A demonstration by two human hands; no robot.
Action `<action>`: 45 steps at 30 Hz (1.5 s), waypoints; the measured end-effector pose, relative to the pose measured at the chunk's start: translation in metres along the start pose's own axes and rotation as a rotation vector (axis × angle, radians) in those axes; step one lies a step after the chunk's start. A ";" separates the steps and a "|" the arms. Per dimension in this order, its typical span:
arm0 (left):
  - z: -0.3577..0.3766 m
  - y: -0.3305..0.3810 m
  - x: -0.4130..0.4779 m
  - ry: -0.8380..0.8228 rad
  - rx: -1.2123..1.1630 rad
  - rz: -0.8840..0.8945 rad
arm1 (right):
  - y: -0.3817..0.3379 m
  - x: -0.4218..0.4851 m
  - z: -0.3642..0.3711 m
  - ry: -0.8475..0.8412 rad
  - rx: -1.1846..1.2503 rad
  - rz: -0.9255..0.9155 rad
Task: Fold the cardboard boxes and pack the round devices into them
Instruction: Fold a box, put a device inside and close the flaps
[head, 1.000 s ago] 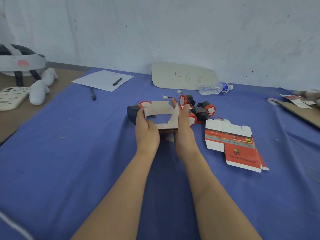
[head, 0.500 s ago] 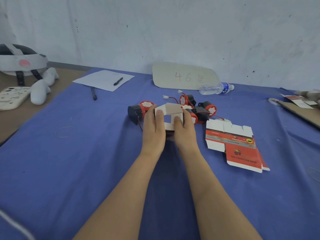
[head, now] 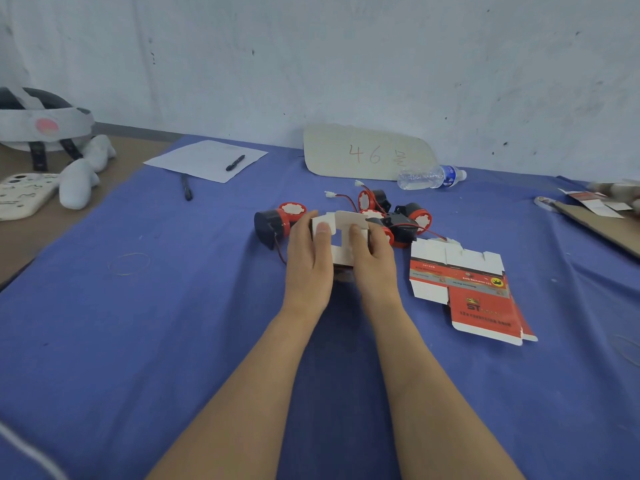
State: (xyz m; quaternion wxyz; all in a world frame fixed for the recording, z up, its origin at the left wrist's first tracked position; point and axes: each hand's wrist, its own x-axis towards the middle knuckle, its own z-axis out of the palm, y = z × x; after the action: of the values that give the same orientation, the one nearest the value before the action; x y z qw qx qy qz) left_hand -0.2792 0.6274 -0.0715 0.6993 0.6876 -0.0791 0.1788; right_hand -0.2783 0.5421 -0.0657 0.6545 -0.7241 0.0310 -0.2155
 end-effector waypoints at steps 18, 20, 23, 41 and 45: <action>-0.005 -0.001 0.002 -0.007 0.093 0.008 | -0.014 0.000 -0.009 -0.169 0.133 0.158; -0.005 0.001 0.002 0.010 -0.015 -0.048 | -0.014 -0.001 -0.016 -0.238 0.131 0.134; -0.006 0.006 0.002 0.045 -0.172 -0.132 | -0.015 0.001 -0.024 -0.341 0.042 0.081; 0.001 0.013 0.009 0.025 -0.281 -0.330 | -0.010 -0.003 -0.002 -0.092 -0.137 -0.074; 0.002 0.016 0.007 0.027 -0.385 -0.414 | -0.002 -0.004 0.002 -0.098 -0.281 -0.137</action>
State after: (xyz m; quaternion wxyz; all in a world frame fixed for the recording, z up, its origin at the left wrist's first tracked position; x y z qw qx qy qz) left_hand -0.2784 0.6266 -0.0539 0.8396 0.5412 0.0399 0.0232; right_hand -0.2821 0.5462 -0.0647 0.5314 -0.8185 -0.0206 -0.2174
